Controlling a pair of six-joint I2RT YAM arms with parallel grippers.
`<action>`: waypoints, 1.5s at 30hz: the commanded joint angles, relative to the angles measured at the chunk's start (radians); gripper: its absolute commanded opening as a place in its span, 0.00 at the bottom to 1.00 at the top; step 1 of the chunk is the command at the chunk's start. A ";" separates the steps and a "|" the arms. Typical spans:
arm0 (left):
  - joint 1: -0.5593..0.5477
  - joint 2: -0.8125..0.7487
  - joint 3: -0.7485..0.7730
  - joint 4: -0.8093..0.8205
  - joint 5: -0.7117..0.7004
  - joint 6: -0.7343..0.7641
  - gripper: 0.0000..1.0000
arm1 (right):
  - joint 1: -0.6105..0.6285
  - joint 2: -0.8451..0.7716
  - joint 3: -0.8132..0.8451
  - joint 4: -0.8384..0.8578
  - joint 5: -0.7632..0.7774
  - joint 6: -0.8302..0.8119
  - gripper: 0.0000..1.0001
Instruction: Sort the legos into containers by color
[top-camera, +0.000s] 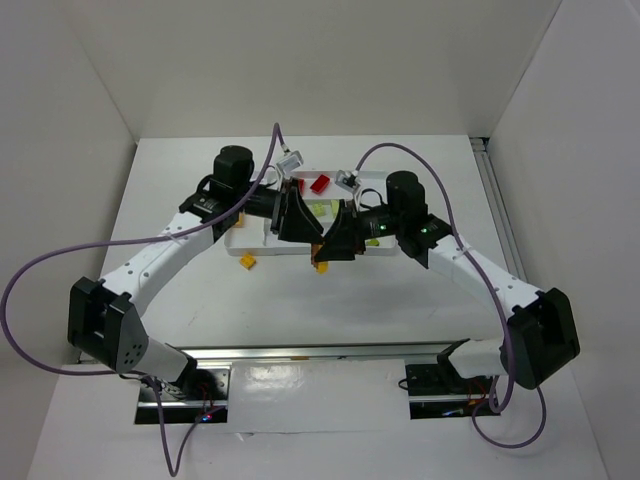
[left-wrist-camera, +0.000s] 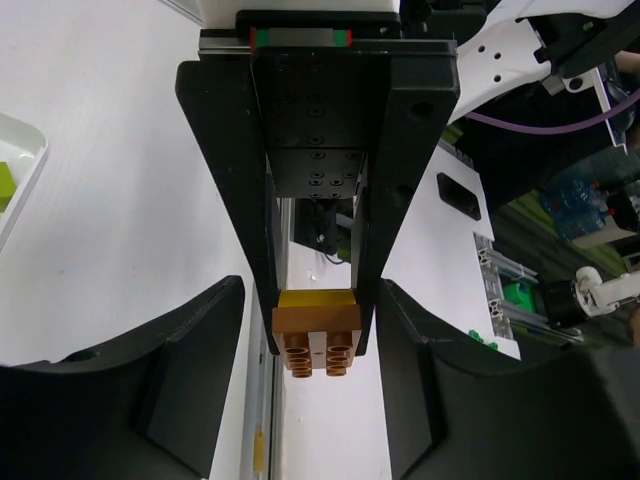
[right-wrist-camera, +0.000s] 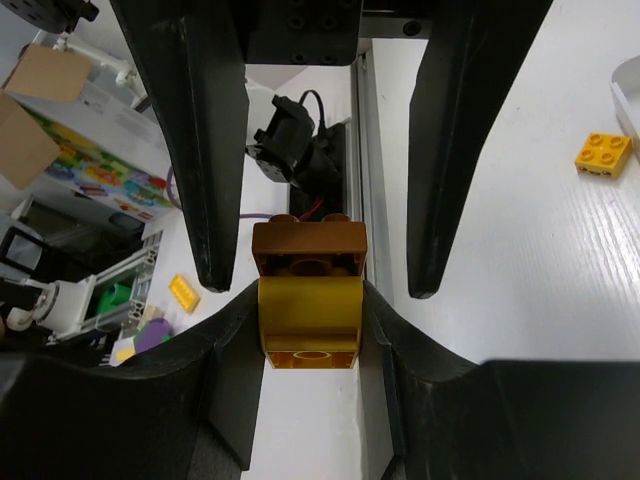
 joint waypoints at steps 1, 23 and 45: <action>-0.006 0.005 0.040 0.027 0.020 0.026 0.65 | 0.012 0.002 0.051 0.018 0.005 -0.017 0.00; 0.004 0.005 0.037 -0.015 0.040 0.005 0.47 | 0.012 0.002 0.051 -0.010 0.072 -0.035 0.00; 0.070 -0.016 0.017 0.033 0.068 -0.040 0.00 | -0.007 0.001 -0.035 0.211 0.045 0.115 0.45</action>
